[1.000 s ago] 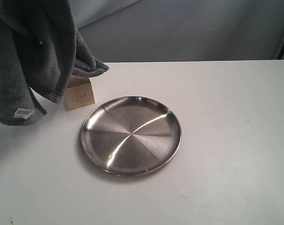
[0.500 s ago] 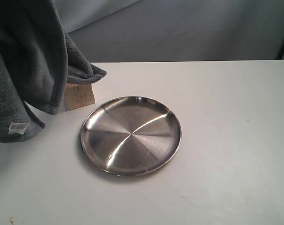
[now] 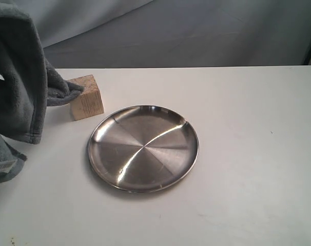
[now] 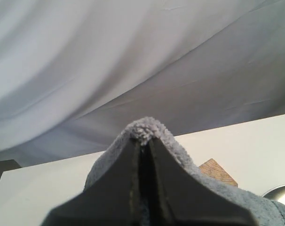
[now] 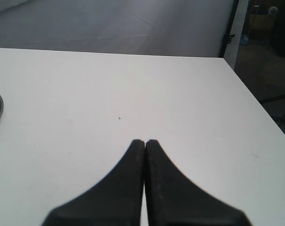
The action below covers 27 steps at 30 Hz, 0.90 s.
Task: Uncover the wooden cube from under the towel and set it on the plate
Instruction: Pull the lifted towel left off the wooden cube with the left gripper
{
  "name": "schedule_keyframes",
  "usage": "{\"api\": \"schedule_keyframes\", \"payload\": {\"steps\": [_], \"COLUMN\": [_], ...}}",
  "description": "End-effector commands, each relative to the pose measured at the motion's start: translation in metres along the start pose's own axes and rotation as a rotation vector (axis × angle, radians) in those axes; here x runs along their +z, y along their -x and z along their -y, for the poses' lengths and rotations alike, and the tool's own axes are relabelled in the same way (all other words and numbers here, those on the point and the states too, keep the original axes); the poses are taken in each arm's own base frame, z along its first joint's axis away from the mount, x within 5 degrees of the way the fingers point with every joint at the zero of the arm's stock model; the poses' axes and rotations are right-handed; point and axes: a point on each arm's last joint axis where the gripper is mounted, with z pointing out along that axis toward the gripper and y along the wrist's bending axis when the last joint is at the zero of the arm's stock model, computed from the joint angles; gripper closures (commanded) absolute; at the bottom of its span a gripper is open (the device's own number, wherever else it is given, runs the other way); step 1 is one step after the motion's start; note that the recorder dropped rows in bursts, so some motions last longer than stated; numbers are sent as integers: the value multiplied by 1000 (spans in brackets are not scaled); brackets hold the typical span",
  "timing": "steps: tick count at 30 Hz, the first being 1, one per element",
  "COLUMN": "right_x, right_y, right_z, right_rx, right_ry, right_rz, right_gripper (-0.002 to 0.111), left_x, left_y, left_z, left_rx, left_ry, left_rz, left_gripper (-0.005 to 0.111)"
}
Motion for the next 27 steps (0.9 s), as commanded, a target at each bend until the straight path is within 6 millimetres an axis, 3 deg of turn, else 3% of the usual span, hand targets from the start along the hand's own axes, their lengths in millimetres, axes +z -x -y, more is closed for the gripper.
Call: {"api": "schedule_keyframes", "payload": {"steps": [1,12,16,27], "right_x": [0,0,0,0], "right_y": [-1,-1,-1,-1], "right_z": [0,0,0,0], "right_rx": [-13,-13,-13,-13], "right_ry": [0,0,0,0], "right_rz": [4,4,4,4], "right_gripper": [108,108,108,108], "left_x": [-19,-59,-56,-19], "left_y": [-12,-53,-71,-133], "left_z": [0,1,5,24], "left_rx": [-20,-144,-156,-205], "left_ry": [-4,-28,-42,-89], "left_rz": [88,167,141,-28], "left_gripper": [107,107,107,107]}}
